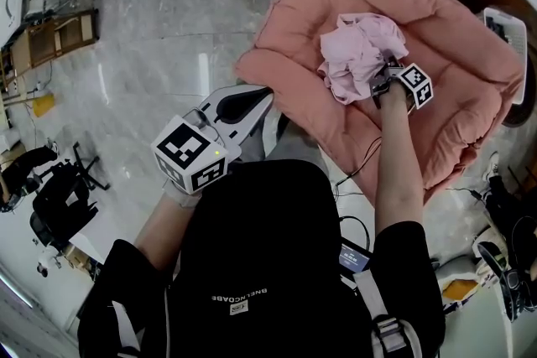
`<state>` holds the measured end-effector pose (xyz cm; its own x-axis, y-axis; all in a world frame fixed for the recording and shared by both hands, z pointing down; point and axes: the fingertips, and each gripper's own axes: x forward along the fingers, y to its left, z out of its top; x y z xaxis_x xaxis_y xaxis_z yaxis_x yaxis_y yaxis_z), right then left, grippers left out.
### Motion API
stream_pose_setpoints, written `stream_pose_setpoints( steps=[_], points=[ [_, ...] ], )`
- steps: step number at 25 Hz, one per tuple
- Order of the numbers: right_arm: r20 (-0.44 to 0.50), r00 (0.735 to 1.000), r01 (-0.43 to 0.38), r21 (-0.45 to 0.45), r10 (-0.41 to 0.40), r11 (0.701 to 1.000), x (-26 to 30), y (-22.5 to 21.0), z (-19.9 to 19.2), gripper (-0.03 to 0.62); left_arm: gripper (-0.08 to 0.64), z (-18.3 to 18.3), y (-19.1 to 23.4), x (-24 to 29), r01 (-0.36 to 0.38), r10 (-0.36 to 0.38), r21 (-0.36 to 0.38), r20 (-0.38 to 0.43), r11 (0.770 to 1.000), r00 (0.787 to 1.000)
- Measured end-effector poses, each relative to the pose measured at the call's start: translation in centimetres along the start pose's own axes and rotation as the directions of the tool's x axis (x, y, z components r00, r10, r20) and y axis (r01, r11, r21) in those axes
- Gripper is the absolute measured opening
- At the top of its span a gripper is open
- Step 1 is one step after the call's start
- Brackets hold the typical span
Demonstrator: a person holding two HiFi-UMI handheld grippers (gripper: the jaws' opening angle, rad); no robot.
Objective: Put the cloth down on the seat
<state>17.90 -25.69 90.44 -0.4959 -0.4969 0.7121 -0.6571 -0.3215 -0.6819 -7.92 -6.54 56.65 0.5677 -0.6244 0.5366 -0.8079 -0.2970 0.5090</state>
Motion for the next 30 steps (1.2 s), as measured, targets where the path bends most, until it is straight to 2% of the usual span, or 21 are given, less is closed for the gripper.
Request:
stream_pose_setpoints(
  steps=[7, 12, 23, 30],
  points=[
    [-0.006, 0.999, 0.044, -0.051, -0.045, 0.998, -0.7, 0.9, -0.2, 0.027, 0.015, -0.3, 0.7, -1.9, 0.000, 0.000, -0.003, 0.020, 1.000, 1.000],
    [0.025, 0.999, 0.032, -0.040, -0.031, 0.999, -2.3, 1.7, 0.8, 0.026, 0.015, 0.1, 0.9, -3.0, 0.005, -0.005, 0.015, 0.032, 1.000, 0.999],
    [0.103, 0.993, -0.053, -0.034, 0.056, 0.998, -9.0, 5.9, 4.4, 0.027, 0.015, 3.9, -1.3, -3.7, 0.073, -0.079, 0.086, 0.077, 0.994, 0.994],
    [0.172, 0.976, -0.130, -0.021, 0.132, 0.991, -14.2, 8.2, 7.1, 0.027, 0.015, 6.2, -3.6, -2.4, 0.138, -0.149, 0.149, 0.071, 0.979, 0.986]
  ],
)
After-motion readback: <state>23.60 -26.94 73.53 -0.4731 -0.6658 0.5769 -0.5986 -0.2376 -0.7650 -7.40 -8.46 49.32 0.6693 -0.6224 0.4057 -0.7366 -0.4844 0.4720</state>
